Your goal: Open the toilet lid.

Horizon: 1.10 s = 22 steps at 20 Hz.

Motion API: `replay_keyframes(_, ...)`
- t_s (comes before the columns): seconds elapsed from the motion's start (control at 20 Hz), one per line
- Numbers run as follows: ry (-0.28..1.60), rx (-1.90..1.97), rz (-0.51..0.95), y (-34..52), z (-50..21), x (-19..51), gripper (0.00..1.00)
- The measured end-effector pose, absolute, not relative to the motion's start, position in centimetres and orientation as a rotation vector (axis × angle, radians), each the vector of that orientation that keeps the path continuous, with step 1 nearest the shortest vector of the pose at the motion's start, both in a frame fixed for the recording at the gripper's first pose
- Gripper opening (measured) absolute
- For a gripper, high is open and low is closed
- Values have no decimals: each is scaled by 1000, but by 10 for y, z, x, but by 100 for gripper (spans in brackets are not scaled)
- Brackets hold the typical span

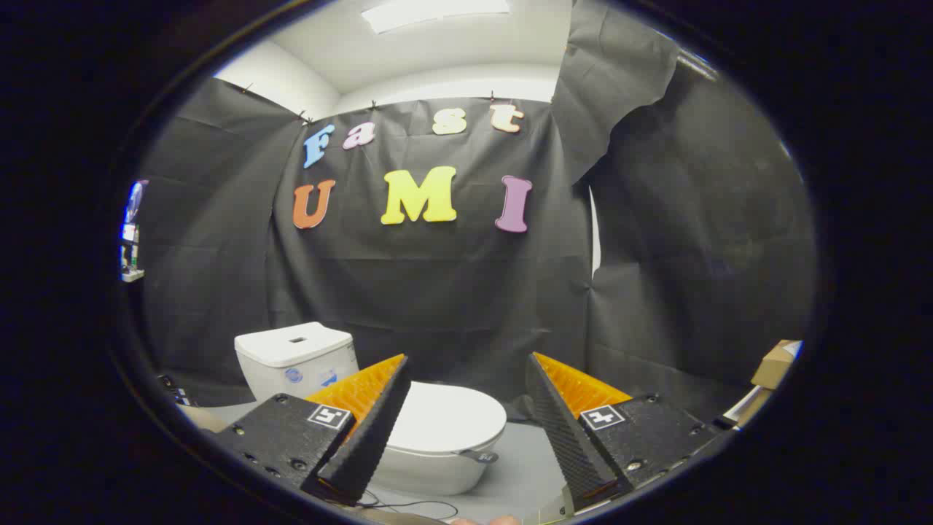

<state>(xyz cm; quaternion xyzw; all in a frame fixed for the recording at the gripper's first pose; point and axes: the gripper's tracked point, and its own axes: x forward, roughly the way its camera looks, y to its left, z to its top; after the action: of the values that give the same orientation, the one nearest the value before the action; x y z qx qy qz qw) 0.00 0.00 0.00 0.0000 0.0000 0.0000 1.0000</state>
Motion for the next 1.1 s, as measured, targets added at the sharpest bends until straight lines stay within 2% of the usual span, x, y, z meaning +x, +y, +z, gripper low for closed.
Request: replay_keyframes(1.1, 25, 32, -13, -4, -3, 2, 99)
